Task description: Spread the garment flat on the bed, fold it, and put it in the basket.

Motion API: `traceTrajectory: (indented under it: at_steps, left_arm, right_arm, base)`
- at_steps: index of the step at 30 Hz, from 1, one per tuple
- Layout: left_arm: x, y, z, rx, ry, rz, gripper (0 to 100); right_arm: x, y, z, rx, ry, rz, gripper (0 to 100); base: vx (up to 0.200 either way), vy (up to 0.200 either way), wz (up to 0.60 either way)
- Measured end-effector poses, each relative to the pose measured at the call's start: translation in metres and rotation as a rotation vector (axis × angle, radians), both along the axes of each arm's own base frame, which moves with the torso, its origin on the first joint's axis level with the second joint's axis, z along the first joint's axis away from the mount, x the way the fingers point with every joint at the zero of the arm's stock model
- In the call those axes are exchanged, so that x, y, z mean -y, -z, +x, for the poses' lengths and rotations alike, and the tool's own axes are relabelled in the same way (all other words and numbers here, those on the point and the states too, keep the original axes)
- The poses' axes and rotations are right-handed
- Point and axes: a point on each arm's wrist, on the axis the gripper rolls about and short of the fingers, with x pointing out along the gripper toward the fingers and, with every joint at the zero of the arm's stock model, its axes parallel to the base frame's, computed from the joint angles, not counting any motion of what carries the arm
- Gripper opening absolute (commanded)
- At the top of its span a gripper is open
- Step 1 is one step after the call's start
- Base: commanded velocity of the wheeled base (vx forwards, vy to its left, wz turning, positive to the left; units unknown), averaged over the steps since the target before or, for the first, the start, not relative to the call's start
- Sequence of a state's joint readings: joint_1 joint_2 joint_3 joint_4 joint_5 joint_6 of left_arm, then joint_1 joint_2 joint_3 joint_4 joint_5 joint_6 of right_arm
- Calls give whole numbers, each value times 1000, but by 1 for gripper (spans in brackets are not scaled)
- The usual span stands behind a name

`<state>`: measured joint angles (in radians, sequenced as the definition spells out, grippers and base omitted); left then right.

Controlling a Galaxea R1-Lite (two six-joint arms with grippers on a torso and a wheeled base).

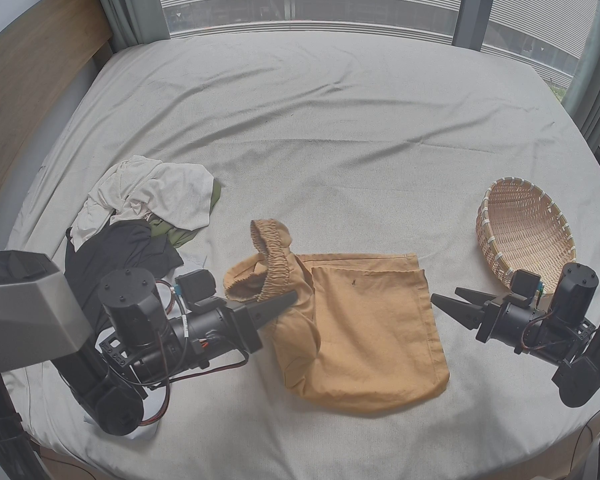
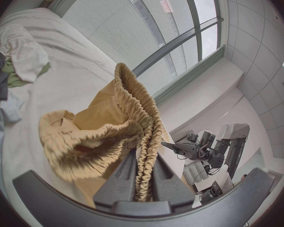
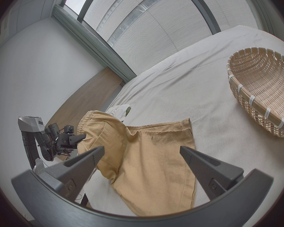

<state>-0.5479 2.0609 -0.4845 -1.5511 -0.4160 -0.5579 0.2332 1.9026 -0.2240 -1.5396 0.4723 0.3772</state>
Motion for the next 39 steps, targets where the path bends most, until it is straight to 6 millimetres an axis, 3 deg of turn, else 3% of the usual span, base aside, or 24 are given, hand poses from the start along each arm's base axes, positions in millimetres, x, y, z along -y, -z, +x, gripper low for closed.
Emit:
traceTrajectory:
  at_steps: [26, 39]
  left_arm:
    - [79, 32, 4, -30, 171, 19, 0]
    - [101, 40, 12, -32, 192, 23, 0]
  right_arm:
    - [1, -7, 1, 32, 8, 9, 100]
    - [1, -10, 1, 42, 8, 11, 100]
  base:
    - [0, 0, 0]
    - [0, 0, 0]
